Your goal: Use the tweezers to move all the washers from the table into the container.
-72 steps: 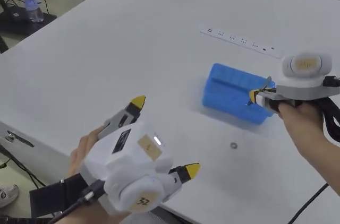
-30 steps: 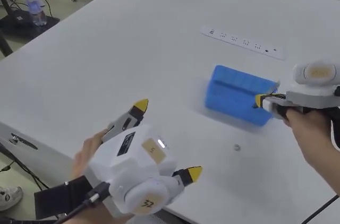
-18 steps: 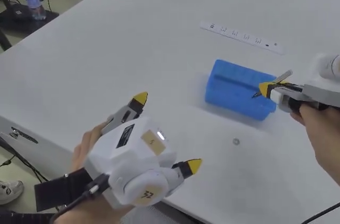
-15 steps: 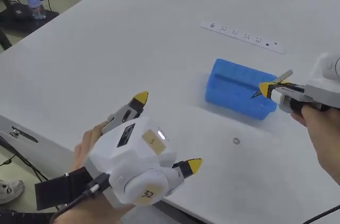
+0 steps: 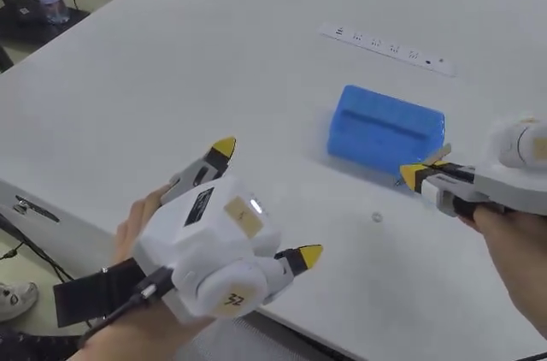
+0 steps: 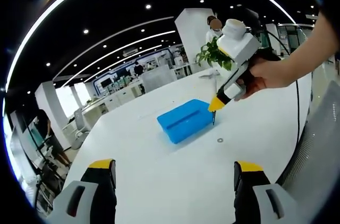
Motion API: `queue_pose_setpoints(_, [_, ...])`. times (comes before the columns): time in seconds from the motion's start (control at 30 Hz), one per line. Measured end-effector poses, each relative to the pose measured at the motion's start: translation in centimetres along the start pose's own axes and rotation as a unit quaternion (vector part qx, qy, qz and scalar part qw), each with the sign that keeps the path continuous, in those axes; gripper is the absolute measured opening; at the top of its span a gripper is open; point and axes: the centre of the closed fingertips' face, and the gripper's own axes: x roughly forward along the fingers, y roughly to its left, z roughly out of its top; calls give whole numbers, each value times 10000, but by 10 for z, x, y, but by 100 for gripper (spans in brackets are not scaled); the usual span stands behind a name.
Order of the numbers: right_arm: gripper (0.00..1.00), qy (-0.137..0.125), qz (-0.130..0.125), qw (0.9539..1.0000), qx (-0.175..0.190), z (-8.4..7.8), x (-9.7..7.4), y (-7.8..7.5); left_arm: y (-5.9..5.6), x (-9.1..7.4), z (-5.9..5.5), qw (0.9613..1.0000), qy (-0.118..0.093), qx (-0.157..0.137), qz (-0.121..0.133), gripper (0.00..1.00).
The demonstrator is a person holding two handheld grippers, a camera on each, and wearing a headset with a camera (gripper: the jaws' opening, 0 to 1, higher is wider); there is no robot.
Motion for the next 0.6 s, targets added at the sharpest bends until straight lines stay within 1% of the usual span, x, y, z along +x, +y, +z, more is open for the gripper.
queue_pose_setpoints(0.03, [3, 48, 18, 10000, 24, -4, 0, 4, 0, 0, 0, 10000, 1, -4, 2, 94])
queue_pose_setpoints(0.13, [3, 133, 50, 9998, 100, -15, 3, 3, 0, 0, 0, 10000, -5, -4, -7, 94])
queue_pose_setpoints(0.2, [4, 185, 75, 9997, 102, -19, 4, 9, 0, 0, 0, 10000, -1, 3, -12, 94])
queue_pose_setpoints(0.27, [4, 212, 64, 9997, 118, -24, 4, 8, 0, 0, 0, 10000, 6, 7, -17, 94])
queue_pose_setpoints(0.33, [4, 229, 83, 9996, 105, -24, 6, 13, -1, 0, 0, 10000, 1, 7, -23, 94])
queue_pose_setpoints(0.4, [4, 233, 93, 9996, 136, -25, 5, 11, -1, 0, 0, 10000, 17, 11, -33, 94])
queue_pose_setpoints(0.47, [4, 235, 112, 9996, 147, -25, 9, 12, -1, 0, 0, 10000, 15, 22, -35, 94])
queue_pose_setpoints(0.6, [4, 308, 76, 9995, 53, -30, 15, 13, -1, 0, 0, 10000, 18, 11, -29, 94])
